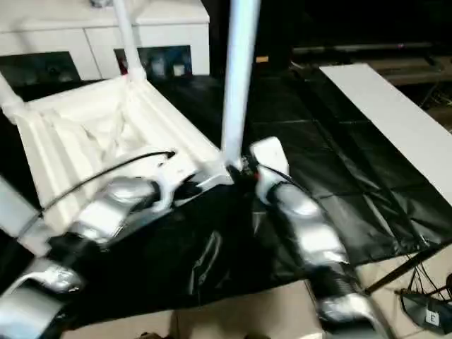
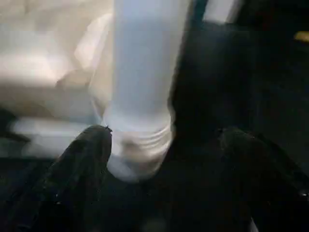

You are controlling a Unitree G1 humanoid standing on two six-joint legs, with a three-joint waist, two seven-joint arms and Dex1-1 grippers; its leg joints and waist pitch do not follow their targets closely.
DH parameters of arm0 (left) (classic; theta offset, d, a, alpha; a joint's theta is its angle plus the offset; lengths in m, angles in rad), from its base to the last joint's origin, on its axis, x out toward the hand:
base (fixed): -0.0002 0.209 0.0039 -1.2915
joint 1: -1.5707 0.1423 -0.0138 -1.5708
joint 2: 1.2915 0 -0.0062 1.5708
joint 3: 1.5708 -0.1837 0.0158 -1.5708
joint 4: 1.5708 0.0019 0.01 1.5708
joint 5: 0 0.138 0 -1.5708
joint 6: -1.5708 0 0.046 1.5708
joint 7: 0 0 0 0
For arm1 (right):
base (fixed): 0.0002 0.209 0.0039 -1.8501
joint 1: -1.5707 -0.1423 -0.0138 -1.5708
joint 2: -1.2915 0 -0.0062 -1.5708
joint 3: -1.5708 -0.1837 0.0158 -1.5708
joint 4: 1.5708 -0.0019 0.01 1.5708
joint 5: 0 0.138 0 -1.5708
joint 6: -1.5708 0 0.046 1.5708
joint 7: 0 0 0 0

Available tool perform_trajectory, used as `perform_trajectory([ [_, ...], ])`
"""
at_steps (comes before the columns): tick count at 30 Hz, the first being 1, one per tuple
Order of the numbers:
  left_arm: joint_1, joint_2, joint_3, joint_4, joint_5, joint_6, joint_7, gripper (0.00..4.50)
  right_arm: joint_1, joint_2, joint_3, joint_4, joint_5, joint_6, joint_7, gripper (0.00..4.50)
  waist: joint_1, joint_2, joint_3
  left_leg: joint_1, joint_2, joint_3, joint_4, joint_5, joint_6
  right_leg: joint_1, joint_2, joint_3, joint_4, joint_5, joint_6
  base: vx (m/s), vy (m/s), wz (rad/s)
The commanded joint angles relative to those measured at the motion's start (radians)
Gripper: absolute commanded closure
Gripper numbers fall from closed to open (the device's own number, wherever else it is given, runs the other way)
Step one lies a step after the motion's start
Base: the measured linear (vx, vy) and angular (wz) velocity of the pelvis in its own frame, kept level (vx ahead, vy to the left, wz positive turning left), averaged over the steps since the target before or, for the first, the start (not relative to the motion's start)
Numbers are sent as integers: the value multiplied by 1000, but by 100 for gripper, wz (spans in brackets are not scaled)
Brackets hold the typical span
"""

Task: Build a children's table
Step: Rotate leg to tighten

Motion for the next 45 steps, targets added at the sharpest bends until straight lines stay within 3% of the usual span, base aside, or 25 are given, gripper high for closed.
perform_trajectory([
  [1, 25, 37, -53, -38, 3, 8, -94, 450, 17, -32, 19, -58, 21, 1, 93, 59, 7, 4, -63, 34, 80, -42, -76, -215, 78, 40, -59, 33, -48, -87, -276, 0, 0, 0],
  [7, 59, 127, -91, -192, -53, 57, -280, 450, 52, -98, 35, -123, 106, 16, 251, 59, 7, 9, -55, 49, 85, -46, -91, -354, -9, 28, -52, 33, -55, -234, -250, 0, 0, 0],
  [10, 57, 122, -90, -205, -51, 70, -281, 450, 35, -93, 49, -94, 81, 10, 266, 59, 18, 9, -56, 58, 85, -40, -89, -368, -31, 19, -53, 36, -58, -232, -244, 0, 0, 0],
  [14, 56, 119, -96, -194, -46, 66, -283, 450, -3, -70, 74, -21, 42, -11, 273, 59, 18, 7, -57, 48, 81, -43, -91, -360, -47, 25, -57, 35, -56, -248, -233, 0, 0, 0],
  [22, 57, 127, -99, -193, -29, 61, -278, 450, -39, -55, 78, 57, 45, -16, 281, 59, 19, 6, -60, 45, 80, -41, -85, -316, -23, 29, -57, 35, -54, -209, -240, 0, 0, 0],
  [25, 56, 126, -97, -181, -23, 45, -270, 450, -54, -35, 57, 85, 59, -17, 285, 75, 18, 7, -61, 46, 81, -41, -85, -314, -21, 29, -57, 35, -53, -210, -242, 0, 0, 0],
  [37, 54, 124, -96, -168, -19, 39, -276, 450, -54, -27, 63, 112, 61, -30, 322, 183, 20, 4, -62, 46, 80, -40, -83, -302, -18, 30, -58, 34, -51, -208, -243, 0, 0, 0],
  [45, 58, 128, -98, -166, -17, 41, -279, 450, -62, -23, 64, 140, 57, -38, 329, 189, 20, 4, -62, 46, 81, -40, -83, -301, -15, 30, -58, 34, -51, -217, -244, 0, 0, 0],
])
